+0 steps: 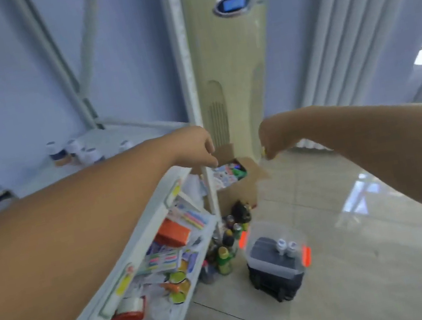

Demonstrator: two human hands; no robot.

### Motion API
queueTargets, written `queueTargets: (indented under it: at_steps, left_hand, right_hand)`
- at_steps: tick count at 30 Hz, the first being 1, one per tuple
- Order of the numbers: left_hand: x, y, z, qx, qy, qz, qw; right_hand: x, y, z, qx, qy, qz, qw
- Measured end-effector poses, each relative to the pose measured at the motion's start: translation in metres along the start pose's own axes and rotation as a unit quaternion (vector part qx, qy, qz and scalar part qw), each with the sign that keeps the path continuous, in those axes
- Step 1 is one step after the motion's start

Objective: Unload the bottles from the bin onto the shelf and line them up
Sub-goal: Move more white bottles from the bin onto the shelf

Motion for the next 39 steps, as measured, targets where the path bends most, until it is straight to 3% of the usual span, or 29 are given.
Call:
queueTargets:
  at_steps: [5,11,20,26,34,39]
  left_hand:
    - [0.069,0.042,-0.08,0.02,-0.084,-0.007,0.996]
    - [0.159,0.053,-0.163,0.04,-0.205,0.0,0.978]
    - [0.292,-0.005,-0.288,0.026,-0.351,0.004,0.936]
    - [0.407,-0.049,-0.326,0.013,-0.356,0.016,0.934]
    - [0.57,-0.102,-0.371,-0.012,-0.375,0.069,0.924]
    - [0.626,-0.115,-0.382,-0.007,-0.322,0.109,0.941]
  right_hand:
    - [0.095,0.05,-0.011,0.02,-0.064,-0.051,0.996]
    - [0.199,0.063,-0.044,0.037,-0.154,-0.147,0.976]
    - [0.342,0.033,-0.125,0.133,-0.258,-0.317,0.903]
    - [0.424,0.009,-0.182,0.164,-0.276,-0.359,0.877]
    - [0.552,-0.042,-0.282,0.118,-0.336,-0.367,0.859]
    - [0.612,-0.069,-0.31,0.201,-0.388,-0.365,0.822]
Point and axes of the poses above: each hand's wrist, its own z-axis away from the middle knuckle, its own x-axis out of the palm, y = z × x, the point moved 3 cm from there along -z, towards the middle knuckle, and after that the axes turned 14 degrees about z, right-handed, at the moved point
